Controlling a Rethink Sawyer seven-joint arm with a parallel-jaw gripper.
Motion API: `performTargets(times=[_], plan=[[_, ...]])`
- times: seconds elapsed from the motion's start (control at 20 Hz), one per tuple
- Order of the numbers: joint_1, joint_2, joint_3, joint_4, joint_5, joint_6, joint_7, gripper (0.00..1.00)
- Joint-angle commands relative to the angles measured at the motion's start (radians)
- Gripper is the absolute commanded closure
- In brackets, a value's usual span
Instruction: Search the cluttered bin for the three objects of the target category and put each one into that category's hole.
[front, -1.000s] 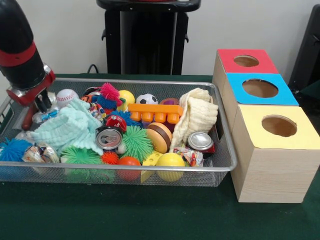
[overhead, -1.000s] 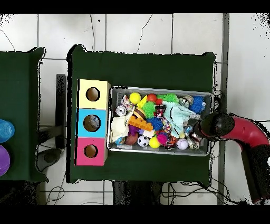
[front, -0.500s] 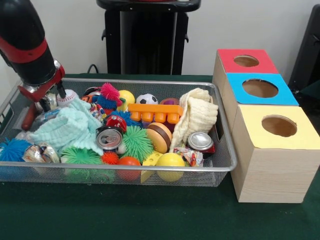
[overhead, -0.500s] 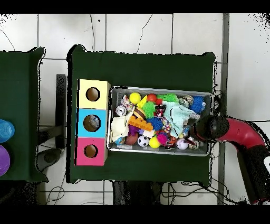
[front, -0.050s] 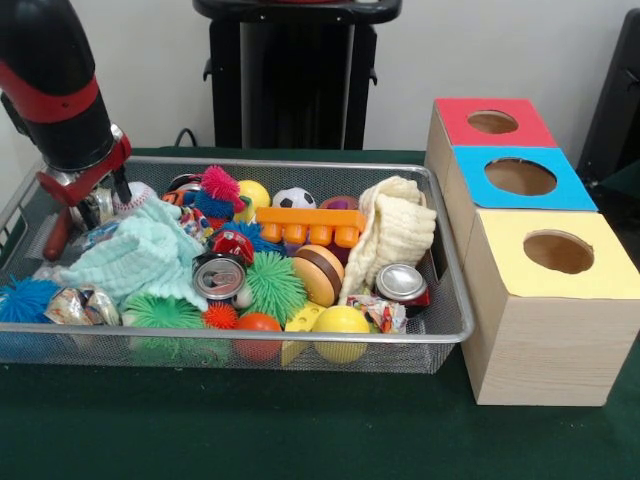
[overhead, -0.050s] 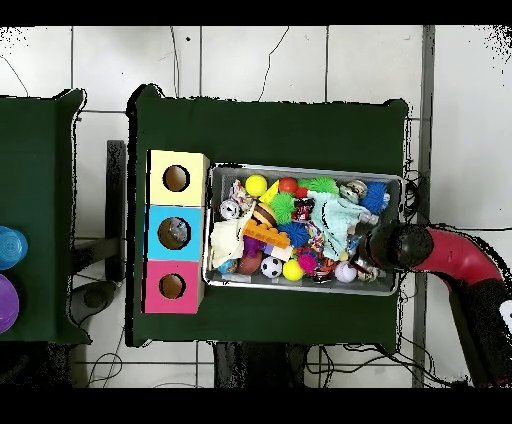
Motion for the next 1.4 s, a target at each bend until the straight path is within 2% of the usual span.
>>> performTargets(times=[0.05, 0.45, 1.15, 1.4], plan=[[0.034, -0.002, 0.011, 0.090, 0.029, -0.156, 0.193, 0.00], [0.057, -0.046, -0.040, 0.090, 0.086, -0.137, 0.265, 0.00], [0.039, -0.090, -0.040, 0.121, 0.157, -0.165, 0.201, 0.00], [0.033, -0.038, -0.034, 0.066, 0.161, -0.215, 0.188, 0.00]])
